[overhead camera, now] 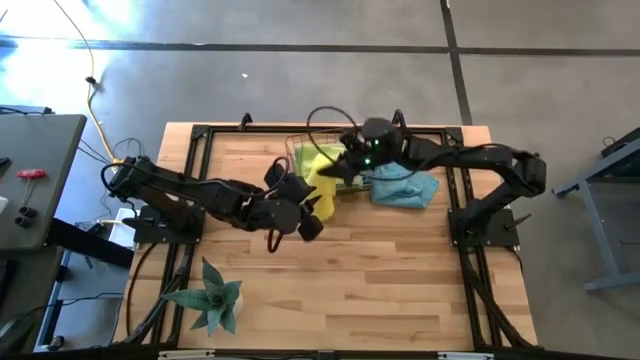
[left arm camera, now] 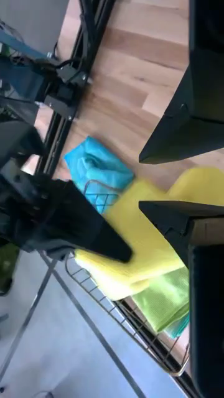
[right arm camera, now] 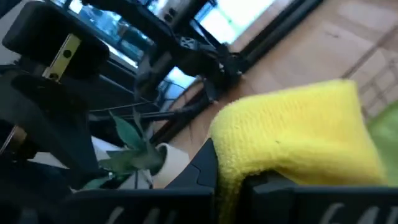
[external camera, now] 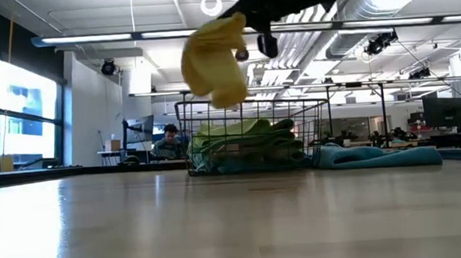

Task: Fold microfiber towels
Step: Stack the yellow towel on top of the stacked towels into the wire basket

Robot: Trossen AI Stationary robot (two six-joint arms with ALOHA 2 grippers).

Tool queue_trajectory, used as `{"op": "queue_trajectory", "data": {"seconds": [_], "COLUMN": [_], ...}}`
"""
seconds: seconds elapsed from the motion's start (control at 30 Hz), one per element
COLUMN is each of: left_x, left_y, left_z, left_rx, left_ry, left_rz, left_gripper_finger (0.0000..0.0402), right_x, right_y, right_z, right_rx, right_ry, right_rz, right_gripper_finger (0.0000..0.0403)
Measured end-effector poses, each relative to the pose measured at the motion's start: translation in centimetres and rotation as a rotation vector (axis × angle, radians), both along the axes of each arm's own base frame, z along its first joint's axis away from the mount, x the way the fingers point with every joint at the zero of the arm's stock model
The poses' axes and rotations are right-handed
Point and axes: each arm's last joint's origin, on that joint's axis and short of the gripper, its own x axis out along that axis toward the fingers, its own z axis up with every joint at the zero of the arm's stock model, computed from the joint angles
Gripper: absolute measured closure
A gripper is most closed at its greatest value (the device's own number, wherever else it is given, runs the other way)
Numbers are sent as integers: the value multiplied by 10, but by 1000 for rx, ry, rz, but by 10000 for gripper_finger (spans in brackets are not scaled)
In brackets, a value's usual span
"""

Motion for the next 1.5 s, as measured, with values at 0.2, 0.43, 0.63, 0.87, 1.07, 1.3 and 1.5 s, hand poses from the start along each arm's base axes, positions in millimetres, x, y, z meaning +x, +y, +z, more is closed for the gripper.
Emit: {"op": "queue_trajectory", "data": {"seconds": [0.2, 0.43, 0.63, 0.87, 1.07, 1.3, 1.5], "left_x": [2, 1, -17, -26, -27, -28, -28], "left_y": [6, 18, 33, 42, 47, 47, 48], "left_z": [-3, 0, 12, 21, 24, 24, 24], "left_rx": [6, 55, 82, 104, 117, 117, 118], "left_ry": [25, 72, 114, 103, 104, 104, 105], "left_rz": [12, -12, 3, 19, 31, 33, 35], "left_gripper_finger": [305, 305, 305, 305, 305, 305, 305], "right_x": [17, 47, 33, 3, -9, -13, -11], "right_y": [-25, -57, -82, -95, -98, -96, -99], "right_z": [17, 2, -22, -54, -67, -70, -63], "right_rx": [-54, -84, -86, -97, -107, -144, -191], "right_ry": [-54, 20, 224, 510, 633, 674, 647], "right_rz": [-35, -49, -99, -127, -147, -92, -74], "right_gripper_finger": [403, 403, 403, 403, 403, 402, 353]}}
